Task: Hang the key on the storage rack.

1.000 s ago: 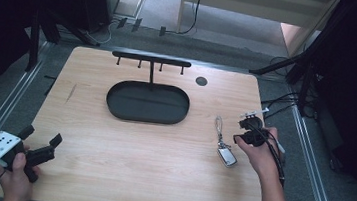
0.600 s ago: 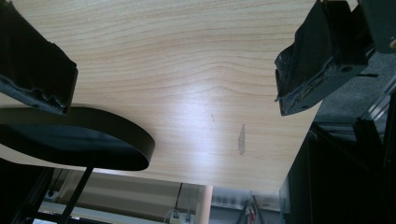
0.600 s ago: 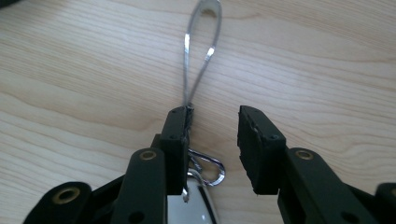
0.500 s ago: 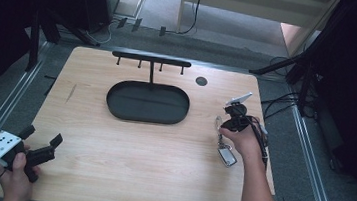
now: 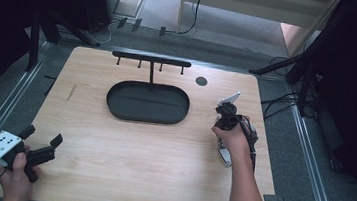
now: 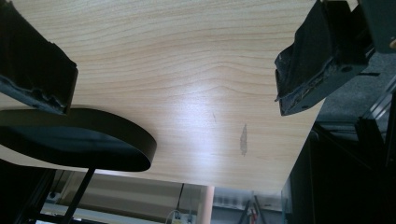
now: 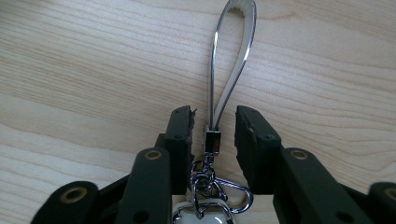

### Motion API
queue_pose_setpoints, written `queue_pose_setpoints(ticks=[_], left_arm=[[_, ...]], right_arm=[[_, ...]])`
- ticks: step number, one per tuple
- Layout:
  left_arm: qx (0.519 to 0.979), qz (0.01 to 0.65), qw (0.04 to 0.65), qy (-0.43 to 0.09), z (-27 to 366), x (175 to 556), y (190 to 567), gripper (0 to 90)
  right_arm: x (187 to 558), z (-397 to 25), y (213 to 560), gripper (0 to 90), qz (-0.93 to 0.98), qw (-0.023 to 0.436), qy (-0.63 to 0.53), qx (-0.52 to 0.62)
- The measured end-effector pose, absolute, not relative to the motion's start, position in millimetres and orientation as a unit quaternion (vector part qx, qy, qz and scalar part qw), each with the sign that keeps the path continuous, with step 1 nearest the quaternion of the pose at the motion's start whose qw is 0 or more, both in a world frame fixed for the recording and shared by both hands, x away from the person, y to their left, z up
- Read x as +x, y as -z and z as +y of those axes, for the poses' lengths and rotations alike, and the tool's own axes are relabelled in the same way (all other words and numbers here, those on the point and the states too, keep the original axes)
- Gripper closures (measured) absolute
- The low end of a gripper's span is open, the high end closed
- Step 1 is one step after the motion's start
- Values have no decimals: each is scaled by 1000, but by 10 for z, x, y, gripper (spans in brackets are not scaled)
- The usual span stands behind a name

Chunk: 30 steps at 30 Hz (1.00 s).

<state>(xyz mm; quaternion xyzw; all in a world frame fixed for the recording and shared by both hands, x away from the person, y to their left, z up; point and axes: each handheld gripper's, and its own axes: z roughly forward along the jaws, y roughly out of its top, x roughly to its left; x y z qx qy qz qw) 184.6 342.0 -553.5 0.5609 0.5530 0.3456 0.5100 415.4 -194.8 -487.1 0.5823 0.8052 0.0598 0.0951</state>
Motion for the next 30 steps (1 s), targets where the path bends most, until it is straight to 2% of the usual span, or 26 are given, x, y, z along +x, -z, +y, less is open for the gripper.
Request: queue_pose_setpoints(ticks=[4,8,11,19,25,30], left_arm=[[561,553,510,-345,3420,1846,5535,0],[561,553,510,-346,3419,1846,5535,0],[561,553,510,-346,3419,1846,5535,0],[562,553,509,-346,3418,1845,5535,0],[562,552,509,-347,3416,1845,5535,0],[563,552,507,-347,3415,1844,5534,0]], right_arm=[[4166,-1968,4919,737,788,80,-59,608],[4161,-1960,4979,757,788,72,-58,608],[4149,-1952,5008,819,790,73,-56,606],[4088,-1988,5008,832,785,86,-106,605],[4027,-2050,4906,833,762,121,-168,613],[3950,-2079,4753,833,739,198,-242,597]])
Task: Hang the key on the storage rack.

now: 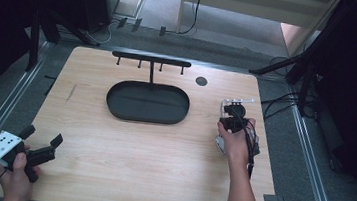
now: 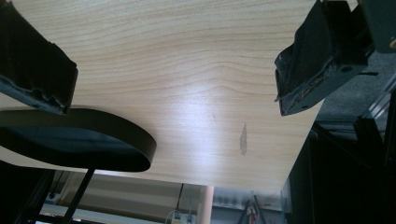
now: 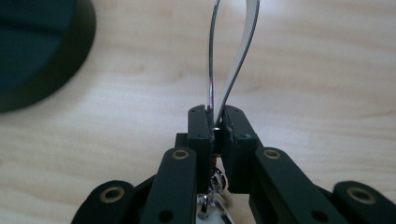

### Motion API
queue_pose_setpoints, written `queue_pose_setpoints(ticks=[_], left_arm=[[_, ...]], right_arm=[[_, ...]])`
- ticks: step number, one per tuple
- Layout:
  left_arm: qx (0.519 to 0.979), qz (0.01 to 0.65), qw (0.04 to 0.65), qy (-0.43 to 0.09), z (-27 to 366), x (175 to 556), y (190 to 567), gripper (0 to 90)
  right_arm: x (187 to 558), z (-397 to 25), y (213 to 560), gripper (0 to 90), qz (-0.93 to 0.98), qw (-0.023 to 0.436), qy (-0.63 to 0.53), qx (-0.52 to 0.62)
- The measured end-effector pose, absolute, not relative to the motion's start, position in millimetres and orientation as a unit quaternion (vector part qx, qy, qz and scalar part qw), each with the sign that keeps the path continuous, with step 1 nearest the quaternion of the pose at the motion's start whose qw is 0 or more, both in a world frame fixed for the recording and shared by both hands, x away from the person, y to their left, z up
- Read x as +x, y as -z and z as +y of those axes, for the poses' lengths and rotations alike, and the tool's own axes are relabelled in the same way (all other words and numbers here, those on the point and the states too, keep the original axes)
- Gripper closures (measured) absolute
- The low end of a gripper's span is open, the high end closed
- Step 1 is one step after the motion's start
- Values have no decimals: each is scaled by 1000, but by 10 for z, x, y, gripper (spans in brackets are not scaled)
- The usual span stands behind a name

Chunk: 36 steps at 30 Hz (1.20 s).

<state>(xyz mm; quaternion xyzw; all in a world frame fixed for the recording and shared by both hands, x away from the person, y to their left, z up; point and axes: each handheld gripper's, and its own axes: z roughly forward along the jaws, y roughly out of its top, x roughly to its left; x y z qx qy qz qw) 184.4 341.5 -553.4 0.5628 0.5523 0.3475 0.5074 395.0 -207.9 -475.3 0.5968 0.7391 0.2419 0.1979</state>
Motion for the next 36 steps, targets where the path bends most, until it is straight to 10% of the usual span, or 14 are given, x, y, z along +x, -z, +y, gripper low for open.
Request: queue_pose_setpoints(ticks=[16,36], left_arm=[[562,552,508,-348,3415,1843,5534,0],[564,552,508,-346,3416,1845,5534,0]], right_arm=[[3768,-1803,4470,833,697,353,-374,499],[3700,-1239,4259,833,686,376,-438,442]])
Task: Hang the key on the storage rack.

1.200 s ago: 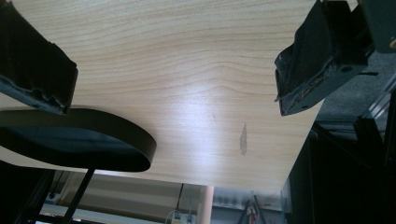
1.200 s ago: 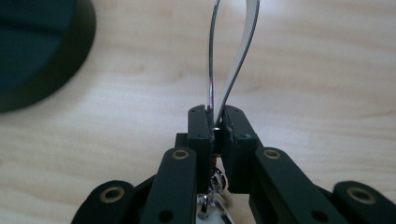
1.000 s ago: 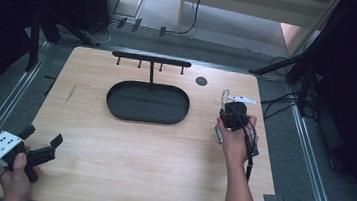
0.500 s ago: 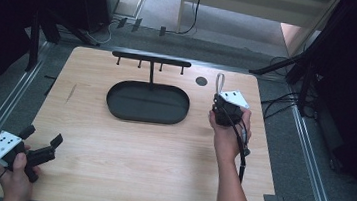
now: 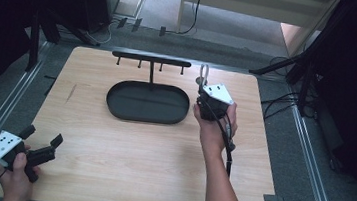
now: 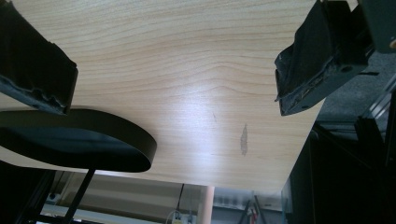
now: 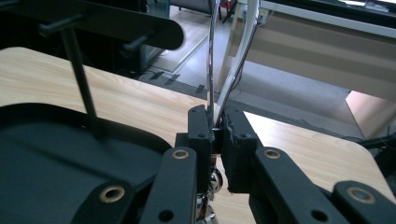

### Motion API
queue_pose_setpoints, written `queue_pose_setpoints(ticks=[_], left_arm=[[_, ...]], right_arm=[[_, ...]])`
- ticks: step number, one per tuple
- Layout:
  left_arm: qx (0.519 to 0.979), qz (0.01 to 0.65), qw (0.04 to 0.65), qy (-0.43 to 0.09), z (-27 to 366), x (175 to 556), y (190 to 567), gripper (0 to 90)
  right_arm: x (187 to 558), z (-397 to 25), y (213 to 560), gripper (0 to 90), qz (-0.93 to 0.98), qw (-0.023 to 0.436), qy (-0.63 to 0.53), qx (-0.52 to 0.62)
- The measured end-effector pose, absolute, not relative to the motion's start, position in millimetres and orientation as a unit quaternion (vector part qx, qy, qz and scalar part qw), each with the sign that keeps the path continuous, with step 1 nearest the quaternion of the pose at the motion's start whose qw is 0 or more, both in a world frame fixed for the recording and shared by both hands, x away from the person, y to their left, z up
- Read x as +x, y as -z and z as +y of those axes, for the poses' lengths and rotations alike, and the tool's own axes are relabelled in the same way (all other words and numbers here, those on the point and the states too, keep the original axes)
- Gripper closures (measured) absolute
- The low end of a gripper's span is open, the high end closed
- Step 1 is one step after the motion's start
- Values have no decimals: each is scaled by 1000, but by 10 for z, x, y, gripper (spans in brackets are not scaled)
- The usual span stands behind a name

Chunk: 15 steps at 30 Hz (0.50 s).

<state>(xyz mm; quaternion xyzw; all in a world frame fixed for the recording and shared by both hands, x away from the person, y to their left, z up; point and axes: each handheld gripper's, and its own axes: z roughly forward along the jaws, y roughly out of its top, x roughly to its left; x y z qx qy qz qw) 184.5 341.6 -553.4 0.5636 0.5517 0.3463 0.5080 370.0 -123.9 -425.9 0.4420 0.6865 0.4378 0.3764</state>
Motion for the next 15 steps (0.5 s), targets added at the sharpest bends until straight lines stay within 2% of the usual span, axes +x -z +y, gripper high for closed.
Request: queue_pose_setpoints(ticks=[15], left_arm=[[561,553,512,-344,3424,1845,5535,0]], right_arm=[[3751,-864,4379,834,704,362,-440,423]])
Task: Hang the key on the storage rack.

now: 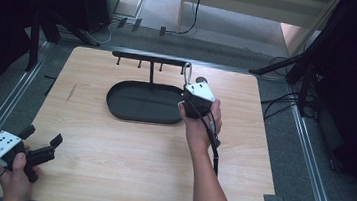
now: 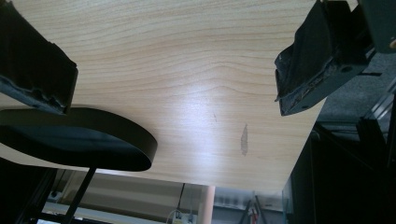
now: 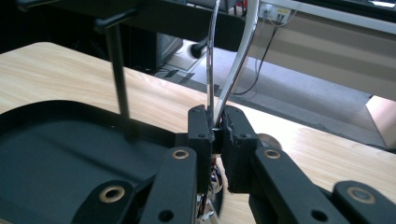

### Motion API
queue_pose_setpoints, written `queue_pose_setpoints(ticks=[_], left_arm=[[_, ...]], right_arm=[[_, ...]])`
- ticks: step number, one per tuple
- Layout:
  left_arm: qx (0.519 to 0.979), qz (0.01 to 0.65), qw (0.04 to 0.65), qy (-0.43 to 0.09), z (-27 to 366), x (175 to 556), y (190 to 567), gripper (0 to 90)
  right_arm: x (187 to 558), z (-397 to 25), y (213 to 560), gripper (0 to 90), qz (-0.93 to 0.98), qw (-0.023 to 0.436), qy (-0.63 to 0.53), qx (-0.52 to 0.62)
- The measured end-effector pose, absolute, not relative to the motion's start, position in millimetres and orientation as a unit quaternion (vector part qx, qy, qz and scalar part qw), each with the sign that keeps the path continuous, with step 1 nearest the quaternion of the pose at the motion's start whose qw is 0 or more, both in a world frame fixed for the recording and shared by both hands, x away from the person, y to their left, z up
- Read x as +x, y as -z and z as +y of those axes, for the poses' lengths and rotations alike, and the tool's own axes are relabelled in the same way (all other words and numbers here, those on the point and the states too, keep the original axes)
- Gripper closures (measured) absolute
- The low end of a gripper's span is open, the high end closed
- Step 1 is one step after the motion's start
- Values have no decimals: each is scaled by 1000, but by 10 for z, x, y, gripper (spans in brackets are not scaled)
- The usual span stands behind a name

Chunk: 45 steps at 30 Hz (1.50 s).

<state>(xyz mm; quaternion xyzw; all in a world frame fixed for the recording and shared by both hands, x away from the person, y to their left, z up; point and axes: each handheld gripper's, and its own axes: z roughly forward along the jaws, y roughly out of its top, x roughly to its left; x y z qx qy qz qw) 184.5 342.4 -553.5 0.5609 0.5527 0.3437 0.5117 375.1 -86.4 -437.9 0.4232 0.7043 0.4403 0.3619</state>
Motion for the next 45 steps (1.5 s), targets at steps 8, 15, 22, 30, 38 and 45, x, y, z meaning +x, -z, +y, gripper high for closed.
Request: queue_pose_setpoints(ticks=[8,15,22,30,38,45], left_arm=[[561,553,512,-343,3425,1844,5535,0],[560,553,514,-342,3429,1848,5536,0],[559,553,514,-341,3429,1849,5536,0],[561,553,513,-342,3427,1848,5535,0],[562,552,512,-343,3425,1849,5535,0],[562,552,512,-343,3421,1849,5535,0]], right_arm=[[3819,-702,4469,833,714,361,-422,426],[3947,-651,4557,833,717,355,-409,439],[3997,-657,4630,832,722,346,-402,443],[4009,-757,4670,583,730,327,-425,424],[3951,-964,4689,421,729,341,-420,419],[3766,-1301,4593,311,706,349,-449,422]])
